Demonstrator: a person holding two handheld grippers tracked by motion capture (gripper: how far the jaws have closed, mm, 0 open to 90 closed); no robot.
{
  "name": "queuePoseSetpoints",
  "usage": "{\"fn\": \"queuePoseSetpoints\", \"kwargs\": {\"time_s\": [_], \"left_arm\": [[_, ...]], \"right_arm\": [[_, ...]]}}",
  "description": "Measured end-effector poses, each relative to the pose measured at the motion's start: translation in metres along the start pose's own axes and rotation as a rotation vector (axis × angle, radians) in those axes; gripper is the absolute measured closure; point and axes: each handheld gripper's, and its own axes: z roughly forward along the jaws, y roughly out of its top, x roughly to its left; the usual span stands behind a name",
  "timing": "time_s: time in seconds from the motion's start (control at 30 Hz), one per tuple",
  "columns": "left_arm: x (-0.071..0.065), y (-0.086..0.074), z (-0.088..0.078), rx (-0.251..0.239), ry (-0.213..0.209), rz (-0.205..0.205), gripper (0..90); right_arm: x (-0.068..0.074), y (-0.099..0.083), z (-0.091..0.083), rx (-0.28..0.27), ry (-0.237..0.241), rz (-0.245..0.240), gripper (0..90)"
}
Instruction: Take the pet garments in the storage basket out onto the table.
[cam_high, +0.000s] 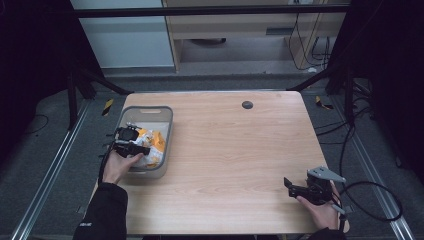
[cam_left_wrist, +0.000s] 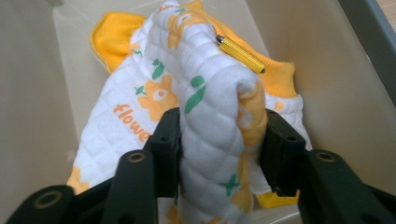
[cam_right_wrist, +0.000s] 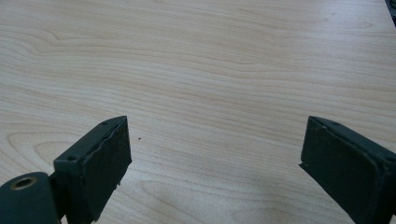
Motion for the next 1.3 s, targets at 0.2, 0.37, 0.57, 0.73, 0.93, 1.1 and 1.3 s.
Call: {"fn": "queuePoseSetpoints", "kwargs": {"time_s": [0.2, 0.37, 0.57, 0.73, 0.93, 1.1, 1.3], "left_arm": [[0.001, -0.001, 0.0, 0.015, 0.001, 0.0, 68.2], [0.0, -0.001, -0.002, 0.006, 0.003, 0.006, 72.6], [0.001, 0.001, -0.011, -0.004, 0.004, 0.014, 73.8], [0.002, 0.004, -0.022, -0.02, 0.01, 0.018, 74.4], [0.003, 0.008, -0.035, -0.044, 0.007, 0.018, 74.5], [0.003, 0.01, -0.042, -0.043, 0.005, 0.023, 74.5], [0.004, 0.014, -0.052, -0.052, 0.001, 0.029, 74.5]], "right_arm": [[0.0, 0.0, 0.0, 0.001, 0.001, 0.005, 8.4], [0.0, 0.0, 0.0, 0.0, 0.0, 0.004, 8.4], [-0.001, 0.0, 0.0, 0.001, -0.001, 0.003, 8.4], [0.0, 0.0, 0.0, 0.001, -0.001, 0.004, 8.3], [0.0, 0.0, -0.001, 0.0, -0.001, 0.004, 8.4], [0.0, 0.0, -0.001, 0.0, 0.0, 0.006, 8.3], [0.0, 0.0, -0.001, 0.0, 0.0, 0.005, 8.3]]}}
